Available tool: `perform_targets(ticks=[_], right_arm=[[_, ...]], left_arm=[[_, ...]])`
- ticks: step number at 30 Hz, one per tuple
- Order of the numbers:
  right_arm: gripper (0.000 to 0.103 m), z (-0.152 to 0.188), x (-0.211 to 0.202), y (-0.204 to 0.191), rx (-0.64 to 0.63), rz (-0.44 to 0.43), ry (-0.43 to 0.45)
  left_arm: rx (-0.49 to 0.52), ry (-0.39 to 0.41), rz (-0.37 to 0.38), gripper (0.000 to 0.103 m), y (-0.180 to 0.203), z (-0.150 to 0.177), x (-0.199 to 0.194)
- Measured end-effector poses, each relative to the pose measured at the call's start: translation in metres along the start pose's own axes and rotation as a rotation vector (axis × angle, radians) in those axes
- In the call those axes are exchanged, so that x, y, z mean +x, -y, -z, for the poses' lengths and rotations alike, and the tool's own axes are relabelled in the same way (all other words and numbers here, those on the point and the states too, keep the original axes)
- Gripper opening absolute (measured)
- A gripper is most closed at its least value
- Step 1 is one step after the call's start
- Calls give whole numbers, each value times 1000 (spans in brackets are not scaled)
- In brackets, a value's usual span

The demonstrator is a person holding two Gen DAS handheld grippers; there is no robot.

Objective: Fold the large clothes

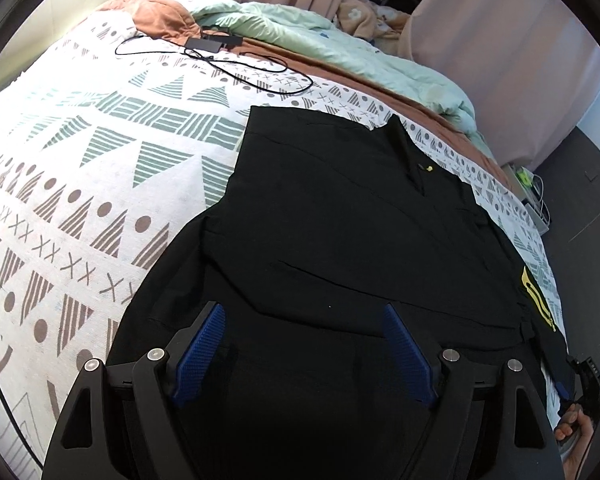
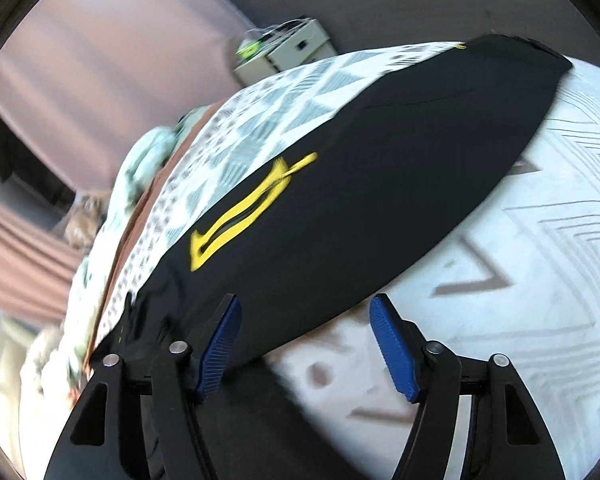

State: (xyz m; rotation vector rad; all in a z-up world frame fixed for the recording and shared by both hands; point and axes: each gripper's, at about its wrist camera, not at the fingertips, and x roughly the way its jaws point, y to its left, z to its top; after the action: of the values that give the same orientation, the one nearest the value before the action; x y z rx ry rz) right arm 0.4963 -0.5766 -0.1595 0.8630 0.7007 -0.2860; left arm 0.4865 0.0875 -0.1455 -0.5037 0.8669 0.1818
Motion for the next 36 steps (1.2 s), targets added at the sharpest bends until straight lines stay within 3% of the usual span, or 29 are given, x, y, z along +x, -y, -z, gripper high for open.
perform_targets(ticks=[5, 11, 12, 14, 19, 25, 31, 36], right_arm=[[57, -13, 13, 27, 72, -6, 6], [54, -23, 21, 31, 85, -17, 42], [46, -23, 21, 32, 87, -16, 50], [9, -23, 24, 35, 95, -31, 43], [4, -22, 13, 37, 123, -122, 76], [4, -21, -14, -11, 18, -217, 137], [4, 2, -18, -76, -125, -296, 93], [4, 36, -2, -128, -242, -334, -2]], left_arm=[[-5, -7, -8, 82, 2, 5, 1], [12, -25, -18, 82, 9, 8, 8], [12, -24, -17, 82, 9, 8, 8], [7, -20, -19, 82, 9, 7, 7], [-16, -7, -9, 82, 6, 5, 3], [-36, 4, 7, 82, 3, 3, -3], [-44, 3, 25, 82, 1, 1, -7], [-61, 18, 37, 82, -5, -2, -13]])
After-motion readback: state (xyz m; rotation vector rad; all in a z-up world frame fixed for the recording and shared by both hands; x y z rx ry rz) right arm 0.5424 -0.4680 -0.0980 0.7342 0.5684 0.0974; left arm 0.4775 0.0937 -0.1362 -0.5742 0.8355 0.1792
